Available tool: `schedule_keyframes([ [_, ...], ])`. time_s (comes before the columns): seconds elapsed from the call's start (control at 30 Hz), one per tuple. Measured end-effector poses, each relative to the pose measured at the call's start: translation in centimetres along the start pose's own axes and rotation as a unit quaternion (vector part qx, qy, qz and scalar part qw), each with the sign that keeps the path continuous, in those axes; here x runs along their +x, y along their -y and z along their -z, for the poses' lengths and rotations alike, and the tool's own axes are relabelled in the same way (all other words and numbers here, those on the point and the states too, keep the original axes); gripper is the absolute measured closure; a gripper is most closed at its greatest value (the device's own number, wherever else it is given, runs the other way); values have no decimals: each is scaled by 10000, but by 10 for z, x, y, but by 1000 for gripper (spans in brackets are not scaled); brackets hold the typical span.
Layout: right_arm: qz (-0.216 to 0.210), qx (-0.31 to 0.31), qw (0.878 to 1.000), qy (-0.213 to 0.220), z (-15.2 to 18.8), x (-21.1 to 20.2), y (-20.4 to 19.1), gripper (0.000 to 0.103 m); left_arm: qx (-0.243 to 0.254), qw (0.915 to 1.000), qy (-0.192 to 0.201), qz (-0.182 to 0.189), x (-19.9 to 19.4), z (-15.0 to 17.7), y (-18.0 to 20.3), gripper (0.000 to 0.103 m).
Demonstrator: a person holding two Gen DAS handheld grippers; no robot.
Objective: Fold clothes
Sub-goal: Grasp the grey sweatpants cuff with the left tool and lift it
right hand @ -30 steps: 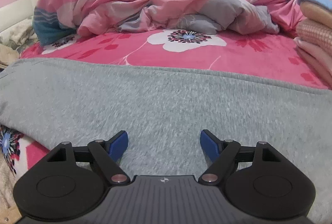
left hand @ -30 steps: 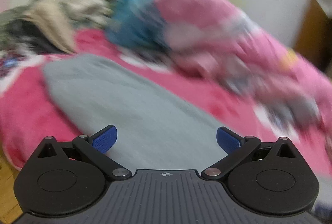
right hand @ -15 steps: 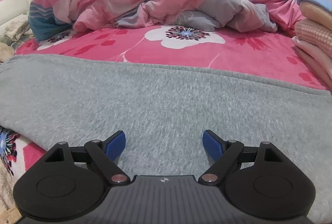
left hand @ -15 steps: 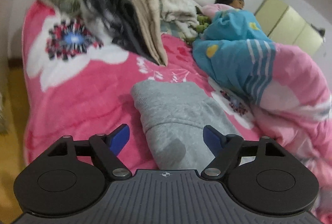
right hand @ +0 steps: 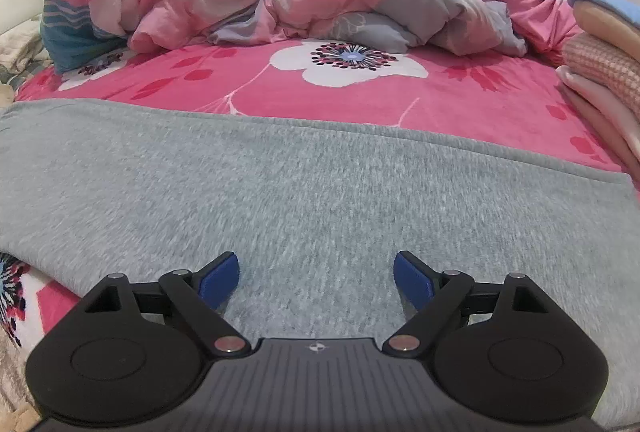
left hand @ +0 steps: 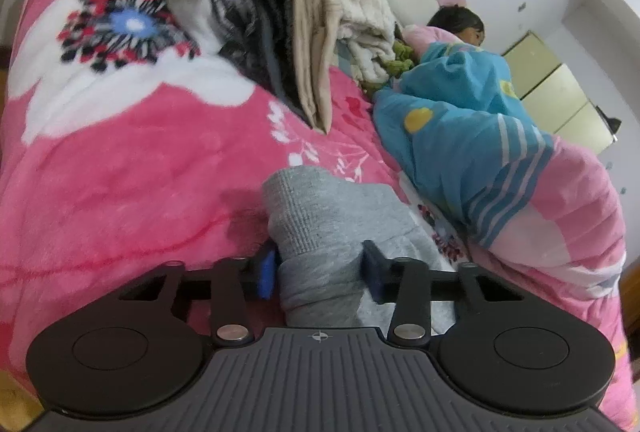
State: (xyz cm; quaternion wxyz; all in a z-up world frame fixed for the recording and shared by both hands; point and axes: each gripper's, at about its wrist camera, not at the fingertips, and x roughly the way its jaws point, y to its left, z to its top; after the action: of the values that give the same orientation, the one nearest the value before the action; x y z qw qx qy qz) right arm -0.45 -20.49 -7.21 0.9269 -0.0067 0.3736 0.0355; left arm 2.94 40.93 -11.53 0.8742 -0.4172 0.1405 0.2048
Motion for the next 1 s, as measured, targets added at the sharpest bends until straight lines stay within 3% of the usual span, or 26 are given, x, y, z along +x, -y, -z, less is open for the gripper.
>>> schedule_keyframes([
  [0.23,-77,51,9999,50,0,-2,4,16,1026,9925,616,248,-33,3,69,75],
  [0.4,-227,179,9994,162,2,-8,12,16,2003,9698,931,1038,-70,26,147,76],
  [0.47,-295,302,9988,238,3,-12,20,16,2419,9552,964,1409,-89,45,177,76],
  [0.6,-442,716,9958,372,7,-20,41,16,3310,9156,821,2129,-126,101,222,76],
  [0.7,-551,1048,9920,437,10,-24,56,16,3884,8871,287,2478,-143,158,238,76],
  [0.8,-635,1304,9883,475,14,-27,69,16,4362,8590,-730,2579,-138,221,238,74],
  [0.87,-669,1394,9868,489,16,-28,72,16,4681,8352,-1466,2487,-131,259,233,69],
  [0.93,-681,1416,9863,502,15,-29,74,16,4929,8148,-1842,2432,-131,287,223,66],
  [0.97,-669,1413,9863,518,15,-31,74,16,5059,8091,-1753,2424,-137,293,220,65],
  [1.0,-669,1413,9862,538,15,-32,75,16,5041,8086,-1709,2508,-141,290,218,58],
])
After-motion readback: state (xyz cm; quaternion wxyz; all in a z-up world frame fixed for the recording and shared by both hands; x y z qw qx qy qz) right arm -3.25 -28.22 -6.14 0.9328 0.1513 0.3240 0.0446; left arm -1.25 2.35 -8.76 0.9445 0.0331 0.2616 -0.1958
